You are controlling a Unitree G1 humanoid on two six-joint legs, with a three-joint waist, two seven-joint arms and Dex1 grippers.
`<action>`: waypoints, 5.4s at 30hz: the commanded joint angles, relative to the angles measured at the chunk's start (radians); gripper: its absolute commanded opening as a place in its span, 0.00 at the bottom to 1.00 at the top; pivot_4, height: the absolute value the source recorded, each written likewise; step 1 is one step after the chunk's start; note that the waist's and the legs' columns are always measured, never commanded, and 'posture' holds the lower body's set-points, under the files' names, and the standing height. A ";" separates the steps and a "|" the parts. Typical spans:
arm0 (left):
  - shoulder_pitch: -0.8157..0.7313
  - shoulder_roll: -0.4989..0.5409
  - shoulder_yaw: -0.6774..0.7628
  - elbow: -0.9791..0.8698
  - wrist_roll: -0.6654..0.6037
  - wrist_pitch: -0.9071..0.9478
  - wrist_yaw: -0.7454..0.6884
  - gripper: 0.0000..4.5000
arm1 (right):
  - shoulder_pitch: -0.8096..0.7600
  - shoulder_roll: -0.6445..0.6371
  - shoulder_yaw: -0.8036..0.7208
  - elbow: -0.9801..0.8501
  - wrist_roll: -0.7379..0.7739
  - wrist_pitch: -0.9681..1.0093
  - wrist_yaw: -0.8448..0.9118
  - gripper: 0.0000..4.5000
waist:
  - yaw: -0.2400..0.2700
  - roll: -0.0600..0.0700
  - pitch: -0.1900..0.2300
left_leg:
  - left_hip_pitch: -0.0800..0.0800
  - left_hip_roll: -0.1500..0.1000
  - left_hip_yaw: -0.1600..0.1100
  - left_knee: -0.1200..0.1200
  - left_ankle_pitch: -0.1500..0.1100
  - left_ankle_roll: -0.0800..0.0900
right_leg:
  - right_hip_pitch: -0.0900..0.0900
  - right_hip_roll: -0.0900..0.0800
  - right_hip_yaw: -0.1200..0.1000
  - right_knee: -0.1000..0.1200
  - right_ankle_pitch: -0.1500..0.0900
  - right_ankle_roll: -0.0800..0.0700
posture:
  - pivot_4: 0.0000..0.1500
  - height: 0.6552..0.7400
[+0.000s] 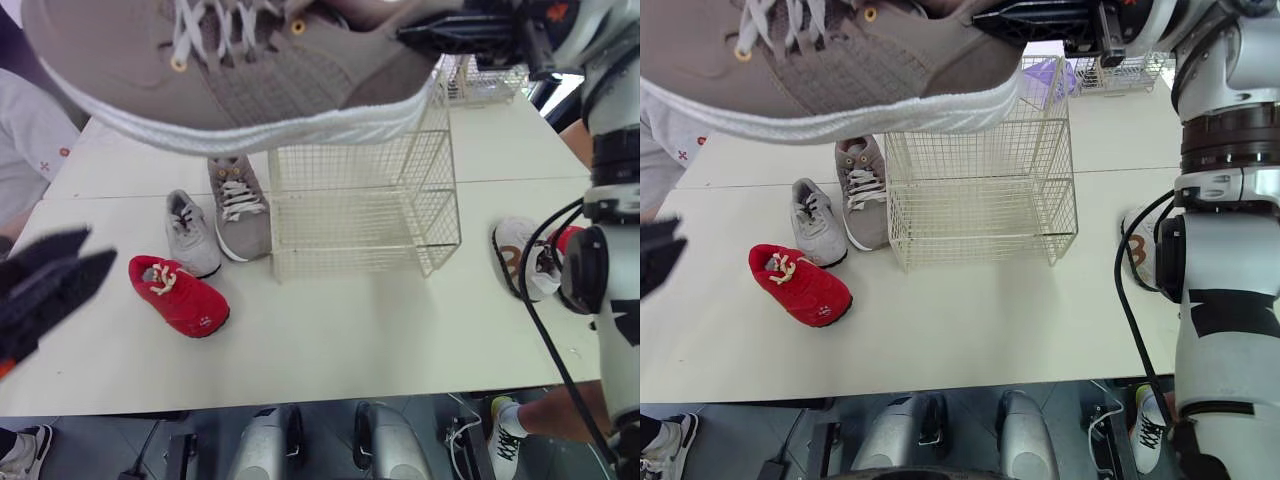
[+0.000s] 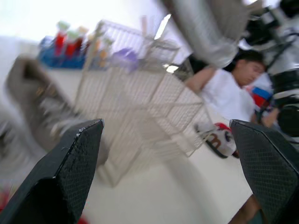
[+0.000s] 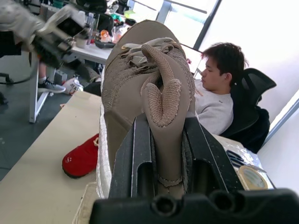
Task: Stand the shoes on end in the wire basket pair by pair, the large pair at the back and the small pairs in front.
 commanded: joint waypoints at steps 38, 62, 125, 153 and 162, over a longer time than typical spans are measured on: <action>-0.935 -0.314 -0.609 0.198 0.011 0.047 0.226 0.19 | 0.224 -0.070 -0.385 -0.211 0.105 0.379 -0.446 0.78 | 0.016 -0.013 -0.001 | 0.007 0.001 0.004 0.004 0.003 0.002 | 0.005 -0.001 0.002 0.010 0.003 0.005 | 1.00 0.97; -1.278 -0.668 -0.840 0.356 0.352 -0.107 0.169 0.19 | 0.540 0.534 -0.389 -0.794 0.593 0.545 -1.116 0.99 | 0.019 -0.012 -0.001 | 0.010 0.000 0.000 0.005 0.004 0.003 | 0.010 0.002 0.001 0.014 0.003 0.007 | 1.00 0.97; -0.780 -0.305 -1.001 -0.303 0.535 0.016 0.671 0.93 | -0.296 -0.025 -0.173 0.712 -0.433 -0.283 -0.228 0.41 | 0.002 -0.008 0.006 | 0.007 0.000 0.003 0.000 0.003 0.001 | 0.006 0.001 0.002 0.005 0.003 0.007 | 1.00 0.97; -0.743 -0.380 -1.082 -0.188 0.685 0.011 0.507 0.95 | -0.199 -0.031 -0.237 0.743 -0.542 -0.197 -0.292 0.99 | 0.009 -0.008 0.005 | 0.009 0.000 0.001 0.003 0.004 0.001 | 0.010 0.002 0.001 0.005 0.003 0.006 | 1.00 0.97; -0.779 -0.401 -1.102 -0.149 0.695 0.018 0.480 0.95 | -0.154 -0.058 -0.252 0.712 -0.526 -0.142 -0.116 0.99 | -0.001 -0.008 0.005 | 0.010 0.000 0.001 0.003 0.004 0.002 | 0.010 0.002 0.001 0.006 0.003 0.007 | 1.00 0.97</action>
